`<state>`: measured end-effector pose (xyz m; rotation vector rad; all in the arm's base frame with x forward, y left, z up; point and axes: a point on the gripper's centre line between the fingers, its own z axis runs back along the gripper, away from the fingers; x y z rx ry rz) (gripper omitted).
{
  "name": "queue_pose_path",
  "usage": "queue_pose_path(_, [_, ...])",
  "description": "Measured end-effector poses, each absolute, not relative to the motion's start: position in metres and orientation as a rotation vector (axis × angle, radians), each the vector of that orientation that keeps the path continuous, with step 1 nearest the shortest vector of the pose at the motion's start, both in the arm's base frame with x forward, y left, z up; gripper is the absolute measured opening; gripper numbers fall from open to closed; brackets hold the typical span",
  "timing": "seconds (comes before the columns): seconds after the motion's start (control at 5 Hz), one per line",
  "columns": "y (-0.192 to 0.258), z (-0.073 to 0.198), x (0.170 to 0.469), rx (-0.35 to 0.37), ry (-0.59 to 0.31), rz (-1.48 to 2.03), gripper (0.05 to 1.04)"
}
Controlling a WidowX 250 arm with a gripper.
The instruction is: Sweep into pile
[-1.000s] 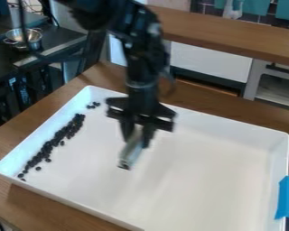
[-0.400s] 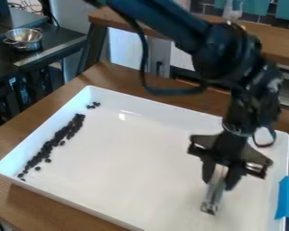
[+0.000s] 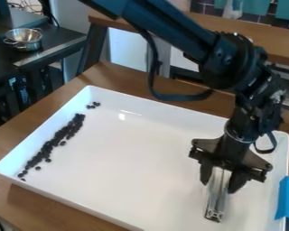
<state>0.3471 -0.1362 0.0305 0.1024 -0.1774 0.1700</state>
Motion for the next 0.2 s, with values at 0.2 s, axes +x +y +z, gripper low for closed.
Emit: queue_pose_path(0.2, [-0.1247, 0.0716, 0.3478, 0.002, -0.177, 0.171, 0.977])
